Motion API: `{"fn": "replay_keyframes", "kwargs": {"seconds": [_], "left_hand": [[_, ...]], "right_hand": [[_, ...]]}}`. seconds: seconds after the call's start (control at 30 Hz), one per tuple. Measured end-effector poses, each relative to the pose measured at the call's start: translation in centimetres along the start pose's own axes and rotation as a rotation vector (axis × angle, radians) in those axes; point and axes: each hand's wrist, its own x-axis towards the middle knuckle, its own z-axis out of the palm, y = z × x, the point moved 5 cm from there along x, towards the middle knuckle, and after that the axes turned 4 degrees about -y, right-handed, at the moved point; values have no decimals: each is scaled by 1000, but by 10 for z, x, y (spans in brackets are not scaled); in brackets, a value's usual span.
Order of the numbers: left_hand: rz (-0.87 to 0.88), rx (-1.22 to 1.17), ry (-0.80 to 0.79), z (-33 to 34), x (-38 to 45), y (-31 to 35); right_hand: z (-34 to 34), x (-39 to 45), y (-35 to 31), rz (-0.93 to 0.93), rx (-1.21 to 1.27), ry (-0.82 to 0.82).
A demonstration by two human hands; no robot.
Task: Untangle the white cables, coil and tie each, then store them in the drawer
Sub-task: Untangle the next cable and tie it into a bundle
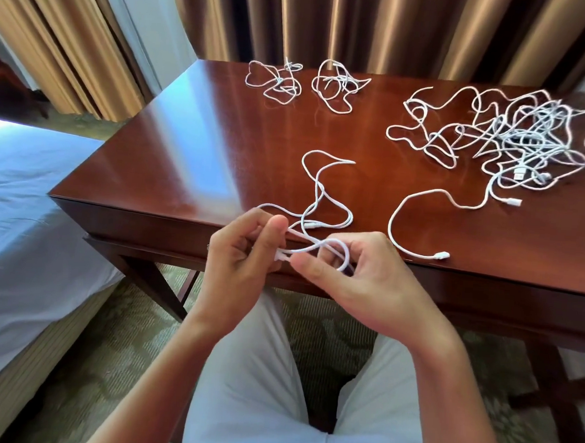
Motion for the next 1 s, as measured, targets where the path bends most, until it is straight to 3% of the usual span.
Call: {"fn": "replay_keyframes", "kwargs": {"seconds": [0.13,0.3,0.5,0.7,1.0], "left_hand": [[2,-2,71,-1,1,2],[20,-43,133,1,1,5],[9,0,207,-4,4,7],[-133,-109,264,-5,13,-5],[-131,-39,384,-8,24,-5]], "right_hand": [[-7,-1,0,-23,-124,77],[-5,2,-3,-42,-56,168],[-1,3,-2,-49,46,128],[-2,3,0,-70,101,97],[1,1,6,-54,151,37]]}}
